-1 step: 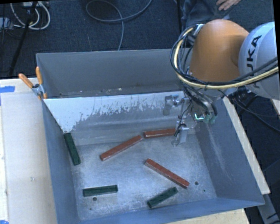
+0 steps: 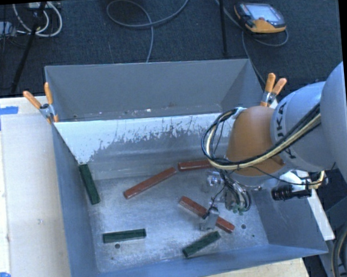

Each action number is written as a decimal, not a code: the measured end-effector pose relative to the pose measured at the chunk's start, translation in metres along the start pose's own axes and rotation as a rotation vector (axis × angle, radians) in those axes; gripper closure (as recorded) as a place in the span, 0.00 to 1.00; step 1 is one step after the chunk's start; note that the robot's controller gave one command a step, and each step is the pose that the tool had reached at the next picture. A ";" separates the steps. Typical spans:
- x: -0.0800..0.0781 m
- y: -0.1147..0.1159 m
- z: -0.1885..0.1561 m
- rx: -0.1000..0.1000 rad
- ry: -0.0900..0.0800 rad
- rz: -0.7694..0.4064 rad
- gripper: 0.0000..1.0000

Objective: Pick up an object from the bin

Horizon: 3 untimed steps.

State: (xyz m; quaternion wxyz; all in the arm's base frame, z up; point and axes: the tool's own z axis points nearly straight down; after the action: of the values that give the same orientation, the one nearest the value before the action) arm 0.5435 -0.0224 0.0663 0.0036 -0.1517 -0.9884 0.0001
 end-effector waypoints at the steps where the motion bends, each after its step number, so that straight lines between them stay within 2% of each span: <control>1: 0.043 0.010 -0.034 -0.002 -0.002 0.014 0.00; 2: 0.078 0.006 -0.032 0.000 -0.002 -0.129 0.00; 3: 0.077 0.030 -0.004 -0.002 -0.014 -0.290 0.00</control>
Offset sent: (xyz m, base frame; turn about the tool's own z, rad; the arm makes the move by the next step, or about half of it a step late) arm -0.0355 0.0205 0.0337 0.0178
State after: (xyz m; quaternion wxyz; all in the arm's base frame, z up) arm 0.4794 0.0295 0.0705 -0.0037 -0.0073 -1.0000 -0.0002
